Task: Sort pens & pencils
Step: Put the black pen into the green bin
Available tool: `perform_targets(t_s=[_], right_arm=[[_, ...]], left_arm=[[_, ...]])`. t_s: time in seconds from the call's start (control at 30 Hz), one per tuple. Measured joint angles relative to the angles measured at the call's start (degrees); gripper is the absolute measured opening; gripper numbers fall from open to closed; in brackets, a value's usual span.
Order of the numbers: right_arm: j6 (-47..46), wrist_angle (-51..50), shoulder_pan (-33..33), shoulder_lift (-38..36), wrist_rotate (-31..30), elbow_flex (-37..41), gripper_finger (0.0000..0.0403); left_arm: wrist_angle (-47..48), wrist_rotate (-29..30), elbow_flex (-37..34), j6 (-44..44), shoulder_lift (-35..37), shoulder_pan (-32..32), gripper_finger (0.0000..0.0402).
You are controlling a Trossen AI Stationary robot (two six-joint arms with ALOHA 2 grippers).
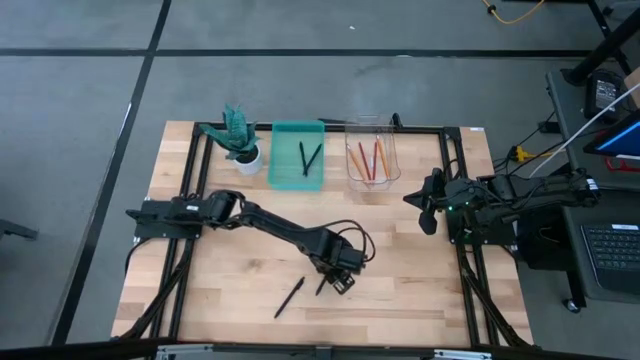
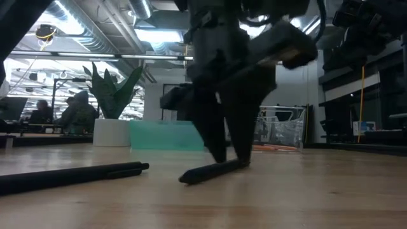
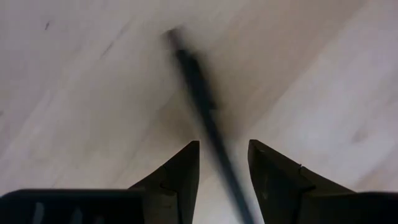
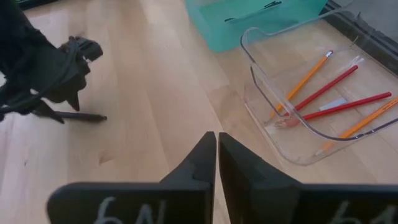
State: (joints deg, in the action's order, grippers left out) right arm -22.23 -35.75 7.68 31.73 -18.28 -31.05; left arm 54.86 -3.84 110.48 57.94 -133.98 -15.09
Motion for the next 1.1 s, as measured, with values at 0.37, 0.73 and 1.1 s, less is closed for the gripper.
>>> perform_targets(t_s=[0.37,0.73,1.1], right_arm=[[0.0,-0.1,0.0,0.0,0.0,0.0,0.0021],[0.0,-0.1,0.0,0.0,-0.1,0.0,0.0021],[0.2,-0.1,0.0,0.0,-0.2,0.0,0.0021]], left_arm=[[2.1,0.0,0.3,0.5,-1.9,1.1,0.0129],[4.7,5.9,0.1,-3.4,-2.1,2.5,0.0084],[4.7,7.3,0.0,-7.9,-2.0,3.2,0.0017]])
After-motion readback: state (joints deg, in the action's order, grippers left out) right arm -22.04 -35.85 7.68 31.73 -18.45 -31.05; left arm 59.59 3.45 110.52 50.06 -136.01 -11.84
